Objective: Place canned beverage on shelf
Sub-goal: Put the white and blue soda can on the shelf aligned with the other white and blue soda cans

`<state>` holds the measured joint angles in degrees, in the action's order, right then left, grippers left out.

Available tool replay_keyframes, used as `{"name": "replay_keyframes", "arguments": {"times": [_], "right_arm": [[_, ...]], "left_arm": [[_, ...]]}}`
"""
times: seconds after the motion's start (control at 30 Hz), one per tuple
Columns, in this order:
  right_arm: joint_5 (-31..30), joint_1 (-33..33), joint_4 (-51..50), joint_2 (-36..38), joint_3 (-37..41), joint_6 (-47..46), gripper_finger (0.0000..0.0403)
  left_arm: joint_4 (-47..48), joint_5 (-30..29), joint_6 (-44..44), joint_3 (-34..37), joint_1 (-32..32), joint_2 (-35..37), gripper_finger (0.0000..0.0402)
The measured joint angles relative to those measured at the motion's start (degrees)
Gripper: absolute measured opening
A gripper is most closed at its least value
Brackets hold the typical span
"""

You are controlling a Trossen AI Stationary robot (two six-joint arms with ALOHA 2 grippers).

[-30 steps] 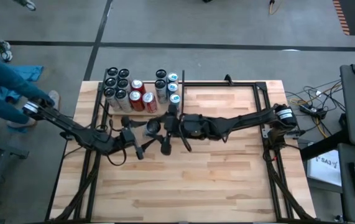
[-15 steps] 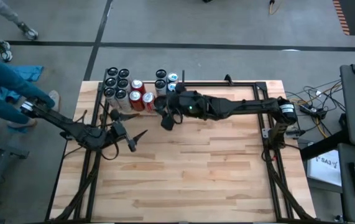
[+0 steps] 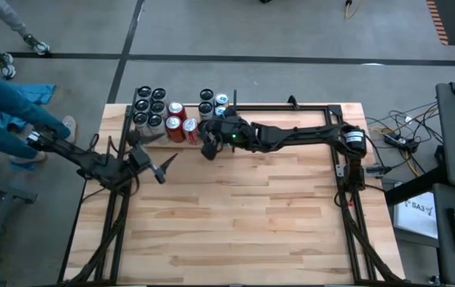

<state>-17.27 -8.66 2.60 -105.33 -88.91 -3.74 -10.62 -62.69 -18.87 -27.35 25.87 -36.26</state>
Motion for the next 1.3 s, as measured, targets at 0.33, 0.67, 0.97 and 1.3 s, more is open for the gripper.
{"name": "replay_keyframes", "arguments": {"times": [0.33,0.67,0.97,1.3], "right_arm": [[-5.6,-0.4,2.1,-2.7,0.1,-1.3,0.0244],[-7.7,-0.7,3.4,-3.1,0.6,-3.8,0.0244],[-8.4,-0.6,5.6,-5.6,0.5,-4.4,0.0244],[-8.8,-0.9,5.4,-5.7,0.8,-4.7,0.0244]], "left_arm": [[2.1,-1.4,-2.5,0.0,-0.1,3.4,0.0345],[2.2,-1.4,-4.7,0.1,-0.1,6.4,0.0346],[3.2,-1.5,-4.6,0.1,-0.1,6.9,0.0346],[3.5,-1.5,-4.4,0.1,-0.1,6.9,0.0346]]}}
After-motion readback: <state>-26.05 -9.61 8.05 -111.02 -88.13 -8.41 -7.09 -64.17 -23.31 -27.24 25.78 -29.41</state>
